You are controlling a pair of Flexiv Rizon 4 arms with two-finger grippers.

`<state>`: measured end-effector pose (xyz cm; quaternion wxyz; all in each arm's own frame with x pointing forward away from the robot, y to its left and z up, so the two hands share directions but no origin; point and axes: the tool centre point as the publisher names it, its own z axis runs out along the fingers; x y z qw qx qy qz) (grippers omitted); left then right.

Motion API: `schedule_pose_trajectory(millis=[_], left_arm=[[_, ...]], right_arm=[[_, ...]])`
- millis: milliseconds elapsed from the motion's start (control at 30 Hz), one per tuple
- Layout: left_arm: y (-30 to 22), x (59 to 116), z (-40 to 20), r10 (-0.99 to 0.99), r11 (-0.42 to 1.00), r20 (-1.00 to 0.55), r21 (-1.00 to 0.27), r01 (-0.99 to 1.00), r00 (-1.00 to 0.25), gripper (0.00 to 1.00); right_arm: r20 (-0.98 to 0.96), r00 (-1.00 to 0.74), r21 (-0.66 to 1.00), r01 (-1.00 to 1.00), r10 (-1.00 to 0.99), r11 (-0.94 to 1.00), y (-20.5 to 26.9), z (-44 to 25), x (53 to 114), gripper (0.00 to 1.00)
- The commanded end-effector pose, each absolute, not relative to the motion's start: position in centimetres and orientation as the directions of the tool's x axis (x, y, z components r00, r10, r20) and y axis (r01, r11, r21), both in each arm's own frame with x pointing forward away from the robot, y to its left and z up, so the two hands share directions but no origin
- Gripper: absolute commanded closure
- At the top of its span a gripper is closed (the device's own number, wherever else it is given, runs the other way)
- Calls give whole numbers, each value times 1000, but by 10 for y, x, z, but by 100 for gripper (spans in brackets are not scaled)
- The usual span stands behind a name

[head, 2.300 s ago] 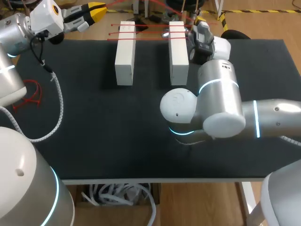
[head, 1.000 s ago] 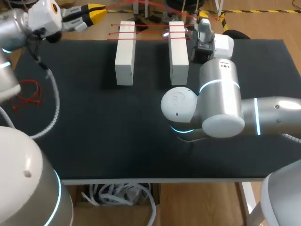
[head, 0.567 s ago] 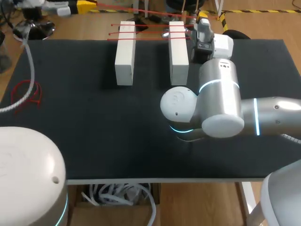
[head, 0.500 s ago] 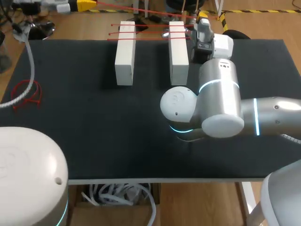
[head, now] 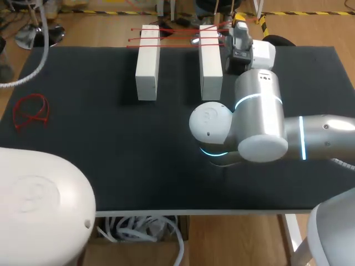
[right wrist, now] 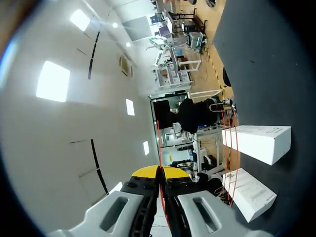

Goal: Grab the tape and strap the tape.

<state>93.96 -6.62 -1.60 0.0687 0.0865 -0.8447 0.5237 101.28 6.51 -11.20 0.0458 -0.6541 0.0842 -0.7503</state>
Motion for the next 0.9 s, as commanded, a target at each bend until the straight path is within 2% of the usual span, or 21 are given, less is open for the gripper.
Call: schedule_pose_trajectory(millis=[33,367,900], left_arm=[[-74,940,-12,-112,711,218,-664,-231,-970,100],[-82,949,-12,-123,812,193,-544,-211,-973,100],[-85,950,-12,-109,826,176,-532,-188,-978,100]], right_arm=[[975,-132,-183,-40,-177,-982,63,-109,1013,100],[975,-132,-183,-40,-177,-982,63,-109,1013,100],[975,-132,-183,-40,-177,-982,63,-109,1013,100]])
